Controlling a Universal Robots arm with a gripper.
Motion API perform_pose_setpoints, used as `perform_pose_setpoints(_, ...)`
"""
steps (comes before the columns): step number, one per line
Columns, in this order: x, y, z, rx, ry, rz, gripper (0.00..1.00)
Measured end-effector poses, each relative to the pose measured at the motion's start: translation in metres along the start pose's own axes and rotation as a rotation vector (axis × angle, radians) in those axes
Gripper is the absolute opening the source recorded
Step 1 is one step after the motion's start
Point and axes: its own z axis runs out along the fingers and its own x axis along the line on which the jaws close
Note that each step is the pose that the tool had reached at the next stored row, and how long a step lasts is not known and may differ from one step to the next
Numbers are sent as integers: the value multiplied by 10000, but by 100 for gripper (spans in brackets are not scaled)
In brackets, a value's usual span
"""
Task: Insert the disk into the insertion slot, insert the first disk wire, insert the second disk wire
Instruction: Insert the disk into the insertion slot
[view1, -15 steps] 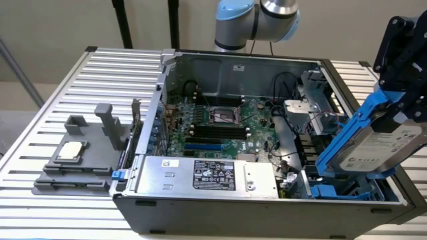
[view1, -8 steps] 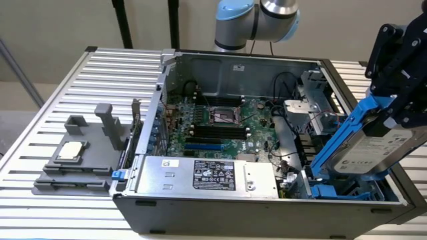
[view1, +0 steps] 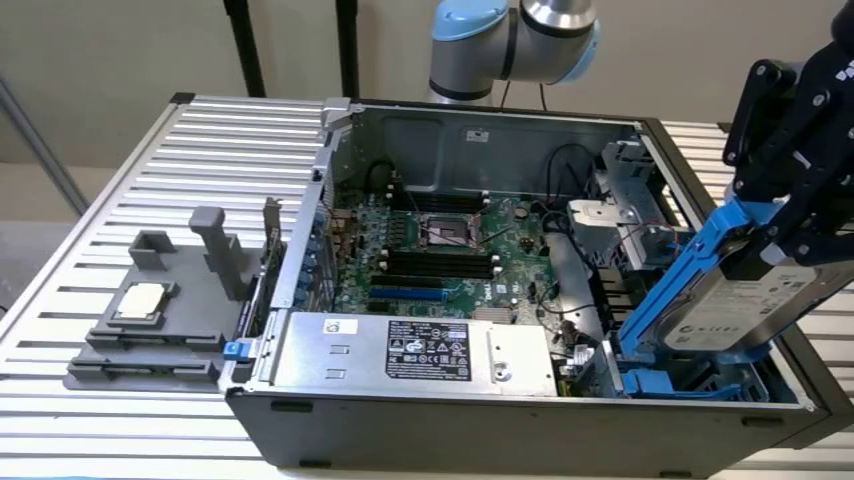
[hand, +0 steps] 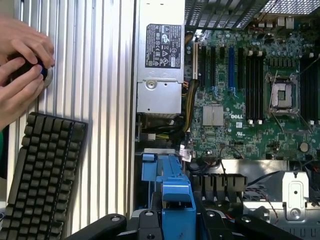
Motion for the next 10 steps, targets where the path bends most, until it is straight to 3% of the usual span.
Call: perform_pose_setpoints(10,2,-6,61,16,7,-279,32)
